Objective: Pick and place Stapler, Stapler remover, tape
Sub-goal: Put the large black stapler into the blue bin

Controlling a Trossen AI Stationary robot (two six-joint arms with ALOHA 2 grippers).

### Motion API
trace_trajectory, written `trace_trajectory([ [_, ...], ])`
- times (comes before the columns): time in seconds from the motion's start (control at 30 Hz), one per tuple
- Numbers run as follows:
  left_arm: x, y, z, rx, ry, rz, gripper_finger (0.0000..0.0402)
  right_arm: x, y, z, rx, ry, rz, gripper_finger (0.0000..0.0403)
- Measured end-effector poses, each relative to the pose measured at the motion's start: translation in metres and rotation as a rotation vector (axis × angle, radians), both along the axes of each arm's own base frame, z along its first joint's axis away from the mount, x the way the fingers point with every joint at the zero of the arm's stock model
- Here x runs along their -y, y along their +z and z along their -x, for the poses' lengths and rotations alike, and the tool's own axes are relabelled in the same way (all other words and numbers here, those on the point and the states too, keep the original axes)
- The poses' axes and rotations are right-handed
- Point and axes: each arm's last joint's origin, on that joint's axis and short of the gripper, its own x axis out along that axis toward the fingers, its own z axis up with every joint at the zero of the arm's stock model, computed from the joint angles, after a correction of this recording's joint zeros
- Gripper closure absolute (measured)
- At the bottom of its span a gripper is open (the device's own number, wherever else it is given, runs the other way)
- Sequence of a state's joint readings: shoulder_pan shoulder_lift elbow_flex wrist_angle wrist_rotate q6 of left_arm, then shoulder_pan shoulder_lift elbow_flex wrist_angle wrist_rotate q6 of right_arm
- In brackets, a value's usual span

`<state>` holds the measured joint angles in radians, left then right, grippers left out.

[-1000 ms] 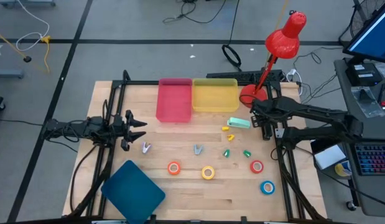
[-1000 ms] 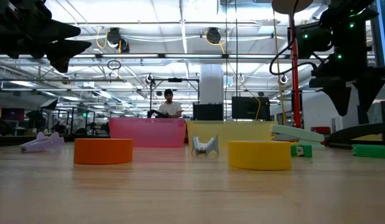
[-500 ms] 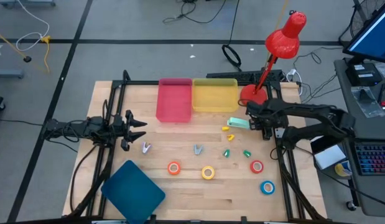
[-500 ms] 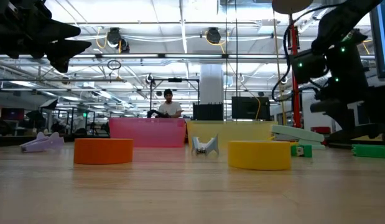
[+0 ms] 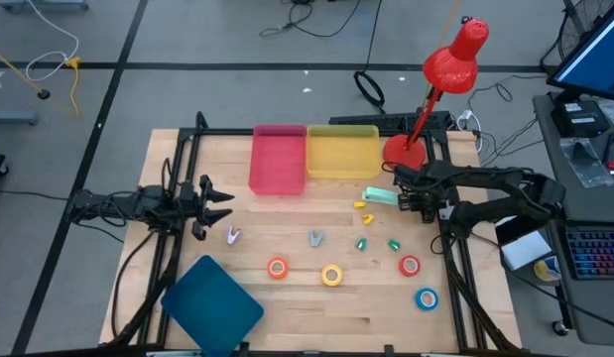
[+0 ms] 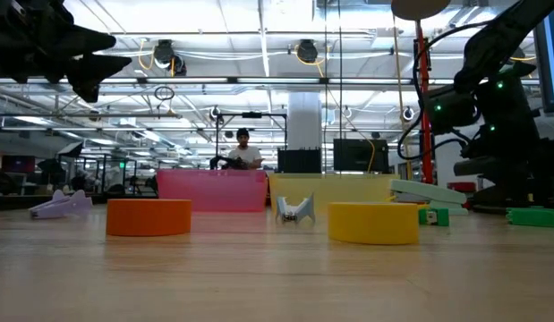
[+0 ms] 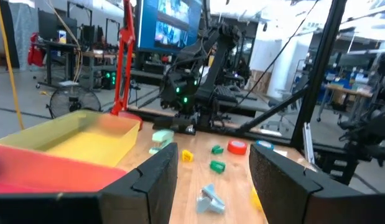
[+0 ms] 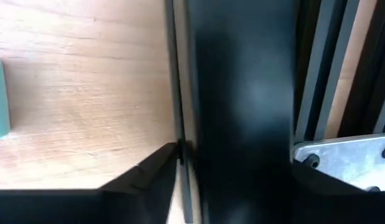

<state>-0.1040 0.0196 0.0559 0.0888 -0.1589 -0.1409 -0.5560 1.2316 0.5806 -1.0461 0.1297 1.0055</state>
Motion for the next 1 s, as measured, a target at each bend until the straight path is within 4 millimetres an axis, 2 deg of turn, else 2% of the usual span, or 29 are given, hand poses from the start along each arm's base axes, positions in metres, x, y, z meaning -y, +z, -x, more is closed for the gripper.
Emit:
trace_trajectory([
  [0.13,0.000,0.004,0.001,0.046,-0.006,0.039,0.0204,0.001,0.002,-0.001,0.008,0.029,0.004,0.0290],
  [0.33,0.000,0.013,0.003,0.142,-0.019,0.108,0.0204,0.000,0.011,0.003,0.022,0.057,0.052,0.0290],
  [0.57,-0.001,0.024,0.006,0.261,-0.034,0.158,0.0204,0.001,0.041,0.001,0.163,0.099,0.145,0.0290],
  [0.8,-0.003,0.033,0.011,0.373,0.019,0.180,0.0204,-0.004,0.064,-0.013,0.480,0.218,0.172,0.0290],
  [1.0,-0.007,0.034,0.012,0.387,0.173,0.227,0.0204,-0.008,0.089,-0.049,0.916,0.377,0.304,0.0290],
])
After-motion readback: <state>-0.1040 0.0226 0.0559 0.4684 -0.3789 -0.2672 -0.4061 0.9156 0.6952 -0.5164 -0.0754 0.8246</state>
